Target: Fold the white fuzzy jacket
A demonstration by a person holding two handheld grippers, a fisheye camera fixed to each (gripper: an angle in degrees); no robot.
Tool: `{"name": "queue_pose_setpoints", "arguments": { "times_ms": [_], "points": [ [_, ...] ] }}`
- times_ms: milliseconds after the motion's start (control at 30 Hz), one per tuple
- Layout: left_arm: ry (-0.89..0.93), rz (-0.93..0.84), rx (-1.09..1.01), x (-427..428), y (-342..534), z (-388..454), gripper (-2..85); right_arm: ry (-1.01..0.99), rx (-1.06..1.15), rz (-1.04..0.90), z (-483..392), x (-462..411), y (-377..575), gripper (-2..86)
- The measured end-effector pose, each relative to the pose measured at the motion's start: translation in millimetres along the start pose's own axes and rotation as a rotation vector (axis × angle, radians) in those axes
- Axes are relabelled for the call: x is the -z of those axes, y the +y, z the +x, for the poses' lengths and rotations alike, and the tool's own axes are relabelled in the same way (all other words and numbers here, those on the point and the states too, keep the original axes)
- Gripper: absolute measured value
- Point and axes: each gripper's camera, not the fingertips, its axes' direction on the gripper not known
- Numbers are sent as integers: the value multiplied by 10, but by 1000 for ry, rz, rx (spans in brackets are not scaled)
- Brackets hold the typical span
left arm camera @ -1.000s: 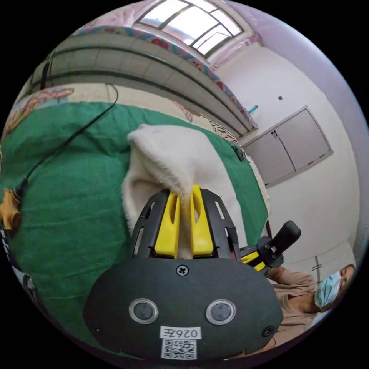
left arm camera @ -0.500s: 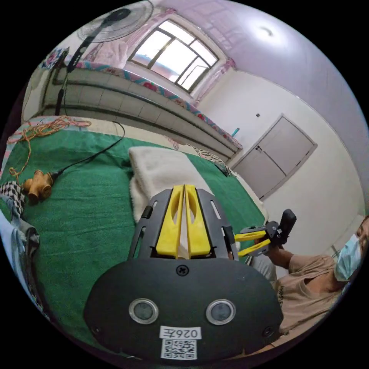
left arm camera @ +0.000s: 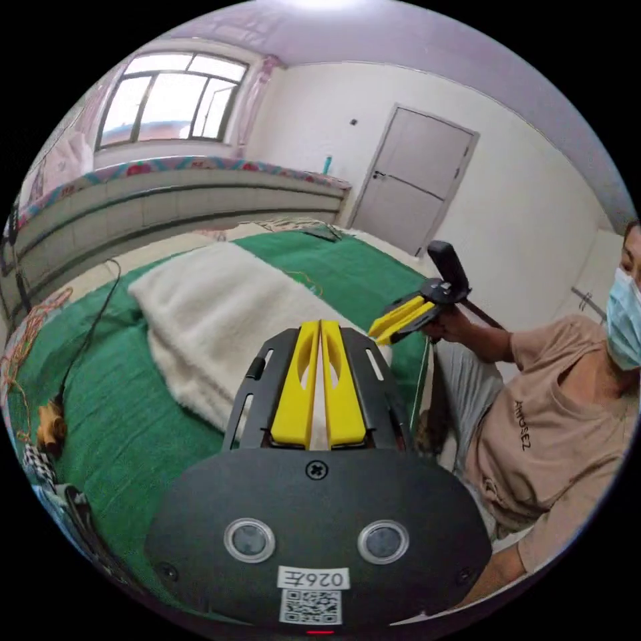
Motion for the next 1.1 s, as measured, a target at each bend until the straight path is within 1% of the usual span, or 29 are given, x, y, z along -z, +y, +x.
{"name": "queue_pose_setpoints", "arguments": {
  "times_ms": [33, 67, 100, 167, 200, 233, 267, 333, 367, 400, 433, 467, 500, 567, 600, 667, 767, 800, 867, 900, 967, 1000, 1033, 1100],
  "points": [
    [-37, -267, -1, -338, -29, -30, -9, 19, 39, -128, 24, -252, -42, 1],
    [-69, -395, 11, -510, -9, -64, -9, 44, 51, -120, 57, -312, -65, -4],
    [-71, -426, 17, -605, 35, -106, -9, 41, 54, -110, 79, -293, -81, -5],
    [0, -344, 81, -352, 45, -237, -8, 43, 69, -140, 194, -206, -160, -8],
    [31, -229, 142, -125, 96, -354, -8, 45, 70, -118, 227, -160, -162, -8],
    [63, -108, 220, 96, 185, -503, -7, 46, 58, -55, 312, -53, -153, -8],
    [78, -55, 267, 196, 238, -591, -6, 34, 35, 25, 429, 68, -142, -7],
    [94, 157, 501, 526, 533, -972, 1, -4, -33, 141, 677, 231, -120, -4],
    [98, 197, 552, 571, 610, -1055, 4, -36, -82, 194, 878, 306, -102, 1],
    [105, 250, 629, 616, 732, -1192, 37, -50, -109, 213, 988, 332, -93, 5],
    [109, 259, 682, 603, 802, -1304, 95, -85, -174, 241, 1225, 357, -73, 22],
    [106, 251, 700, 580, 820, -1349, 119, -153, -234, 260, 1482, 348, -52, 49],
    [91, 217, 729, 508, 831, -1425, 167, -197, -263, 269, 1612, 333, -36, 57],
    [99, 142, 729, 362, 793, -1503, 195, -369, -372, 327, 2094, 225, 47, 83],
    [120, 100, 727, 257, 760, -1539, 198, -400, -394, 340, 2197, 189, 65, 86],
    [87, 100, 723, 227, 719, -1541, 193, -440, -466, 329, 2521, 8, 87, 111],
    [117, 126, 712, 203, 668, -1532, 204, -518, -495, 291, 2785, -271, 47, 130],
    [118, 130, 709, 190, 666, -1524, 205, -542, -496, 309, 2823, -301, 45, 127],
    [99, 128, 715, 181, 675, -1515, 193, -655, -478, 330, 2941, -420, -18, 119],
    [89, 125, 714, 172, 673, -1508, 185, -675, -471, 316, 2957, -460, -49, 118],
    [95, 131, 700, 129, 647, -1489, 167, -650, -463, 308, 3008, -514, -125, 116],
    [129, 113, 668, 48, 601, -1466, 138, -650, -462, 303, 3023, -523, -142, 116],
    [165, 52, 649, -90, 548, -1449, 94, -651, -461, 293, 3050, -538, -165, 115],
    [124, 26, 644, -130, 506, -1407, 79, -651, -459, 281, 3077, -552, -168, 110]
  ]
}}
